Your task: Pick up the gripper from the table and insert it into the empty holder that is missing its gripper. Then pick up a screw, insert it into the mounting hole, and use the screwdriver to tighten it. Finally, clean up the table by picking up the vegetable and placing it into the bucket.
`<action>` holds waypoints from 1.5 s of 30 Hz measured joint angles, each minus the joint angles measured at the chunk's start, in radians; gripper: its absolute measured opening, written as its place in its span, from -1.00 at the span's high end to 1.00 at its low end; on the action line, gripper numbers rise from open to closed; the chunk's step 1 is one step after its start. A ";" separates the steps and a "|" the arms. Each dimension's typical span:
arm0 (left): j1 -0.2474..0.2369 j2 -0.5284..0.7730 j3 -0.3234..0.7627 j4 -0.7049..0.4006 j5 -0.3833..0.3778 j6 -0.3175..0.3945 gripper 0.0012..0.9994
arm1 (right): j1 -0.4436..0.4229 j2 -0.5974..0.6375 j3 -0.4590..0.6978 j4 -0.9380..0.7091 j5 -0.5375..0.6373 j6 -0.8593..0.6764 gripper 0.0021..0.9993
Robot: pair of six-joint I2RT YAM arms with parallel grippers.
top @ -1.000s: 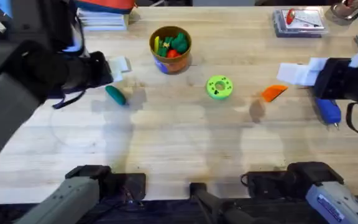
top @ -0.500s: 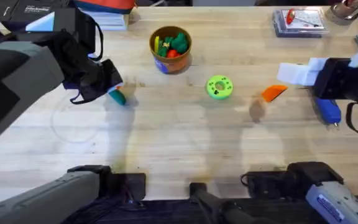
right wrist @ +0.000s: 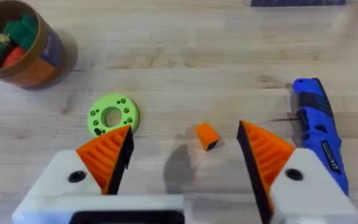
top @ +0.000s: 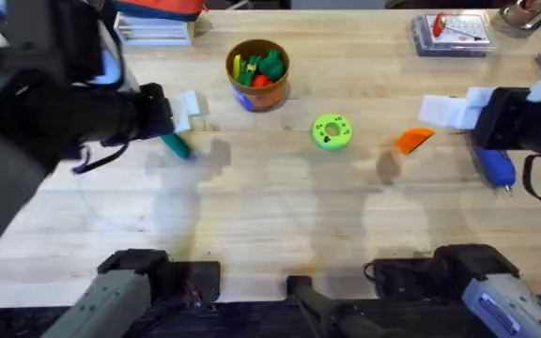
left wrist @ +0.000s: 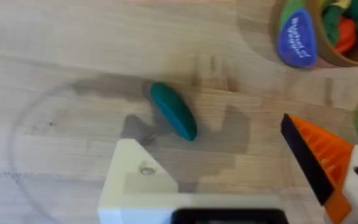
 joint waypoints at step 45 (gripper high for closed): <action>-0.134 -0.681 -0.468 0.668 0.466 0.270 -0.97 | 0.000 0.000 0.000 0.000 0.000 0.000 -0.99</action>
